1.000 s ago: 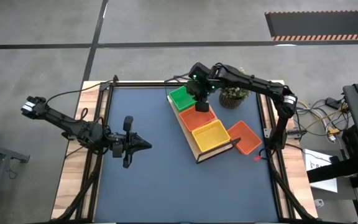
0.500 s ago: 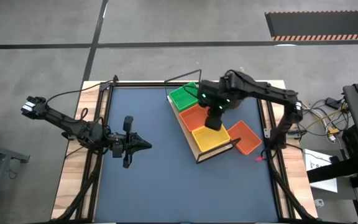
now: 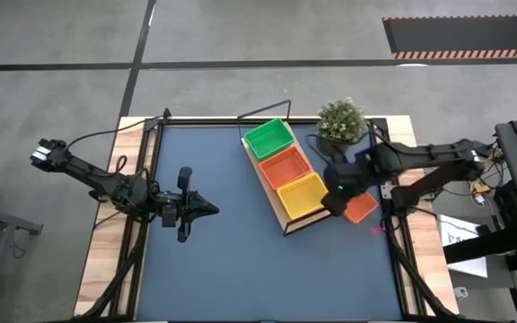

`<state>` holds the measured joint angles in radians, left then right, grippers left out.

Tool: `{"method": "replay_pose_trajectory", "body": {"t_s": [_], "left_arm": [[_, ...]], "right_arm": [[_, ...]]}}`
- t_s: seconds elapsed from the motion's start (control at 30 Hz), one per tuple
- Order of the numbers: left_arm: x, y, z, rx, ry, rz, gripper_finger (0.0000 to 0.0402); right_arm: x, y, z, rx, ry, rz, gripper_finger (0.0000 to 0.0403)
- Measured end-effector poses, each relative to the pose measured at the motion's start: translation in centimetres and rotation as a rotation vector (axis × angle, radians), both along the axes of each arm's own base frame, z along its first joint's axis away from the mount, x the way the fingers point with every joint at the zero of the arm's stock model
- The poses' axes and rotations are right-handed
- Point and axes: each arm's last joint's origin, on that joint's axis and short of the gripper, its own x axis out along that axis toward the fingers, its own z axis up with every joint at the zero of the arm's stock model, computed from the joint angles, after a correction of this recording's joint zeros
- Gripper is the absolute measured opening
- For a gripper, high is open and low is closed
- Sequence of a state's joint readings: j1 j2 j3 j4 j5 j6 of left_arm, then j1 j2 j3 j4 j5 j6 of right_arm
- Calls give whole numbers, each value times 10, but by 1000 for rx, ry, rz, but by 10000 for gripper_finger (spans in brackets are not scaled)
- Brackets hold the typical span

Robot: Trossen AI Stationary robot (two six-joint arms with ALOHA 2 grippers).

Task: Stack baskets on shelf by color
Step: Stack the orange bin on top of the orange bin on the shelf

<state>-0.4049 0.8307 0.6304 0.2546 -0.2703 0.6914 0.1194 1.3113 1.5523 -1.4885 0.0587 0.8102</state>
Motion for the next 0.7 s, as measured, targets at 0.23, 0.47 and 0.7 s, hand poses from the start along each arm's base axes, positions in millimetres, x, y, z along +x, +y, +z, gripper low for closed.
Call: {"method": "replay_pose_trajectory", "body": {"t_s": [0.23, 0.47, 0.7], "left_arm": [[0, 0, 0, 0, 0, 0, 0], [0, 0, 0, -2, 1, 0, 0], [0, 0, 0, -2, 1, 0, 0]], "right_arm": [[-41, 17, -27, 54, 41, -271, 29], [-59, 28, -54, 61, 81, -350, 102], [-50, 52, -84, 74, 23, -150, 150]]}}
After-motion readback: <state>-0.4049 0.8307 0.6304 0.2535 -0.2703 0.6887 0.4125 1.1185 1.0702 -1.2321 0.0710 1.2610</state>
